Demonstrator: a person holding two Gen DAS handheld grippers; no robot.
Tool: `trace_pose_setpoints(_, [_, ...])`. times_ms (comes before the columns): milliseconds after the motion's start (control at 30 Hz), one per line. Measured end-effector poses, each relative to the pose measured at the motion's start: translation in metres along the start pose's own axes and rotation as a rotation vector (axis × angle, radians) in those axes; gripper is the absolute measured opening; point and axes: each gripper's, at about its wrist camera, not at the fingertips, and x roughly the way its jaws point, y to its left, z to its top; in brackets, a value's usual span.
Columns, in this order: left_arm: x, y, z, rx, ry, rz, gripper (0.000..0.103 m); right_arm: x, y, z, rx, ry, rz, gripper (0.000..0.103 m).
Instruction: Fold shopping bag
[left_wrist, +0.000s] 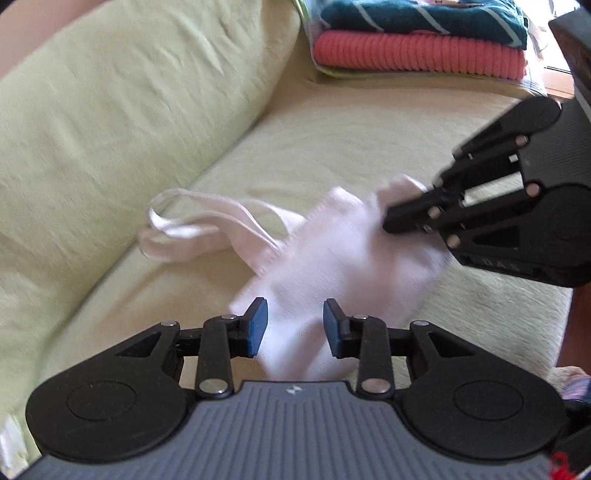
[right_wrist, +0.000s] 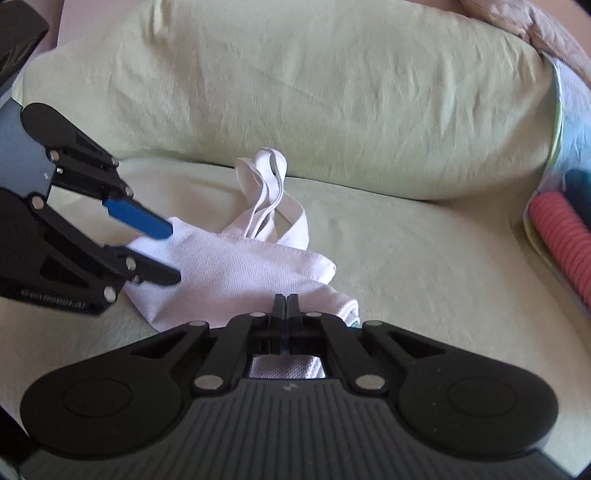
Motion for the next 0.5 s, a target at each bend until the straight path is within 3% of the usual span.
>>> trace_pose_setpoints(133, [0.022,0.009,0.004,0.013,0.050,-0.004,0.041,-0.001,-0.003,0.000,-0.005,-0.004,0.023,0.000])
trace_pose_setpoints(267, [0.031,0.024,0.002,-0.145,0.111,-0.058,0.039,-0.003,-0.005,-0.003,-0.011,-0.005,0.054,0.000])
trace_pose_setpoints(367, [0.033,0.009,0.000,-0.110,0.122,-0.005,0.038,-0.001,-0.008,-0.002,-0.002,0.004,0.079,0.000])
trace_pose_setpoints(500, [0.034,0.020,0.006,-0.186,0.145,-0.019,0.043,0.005,-0.013,0.002,0.027,0.021,0.100,0.000])
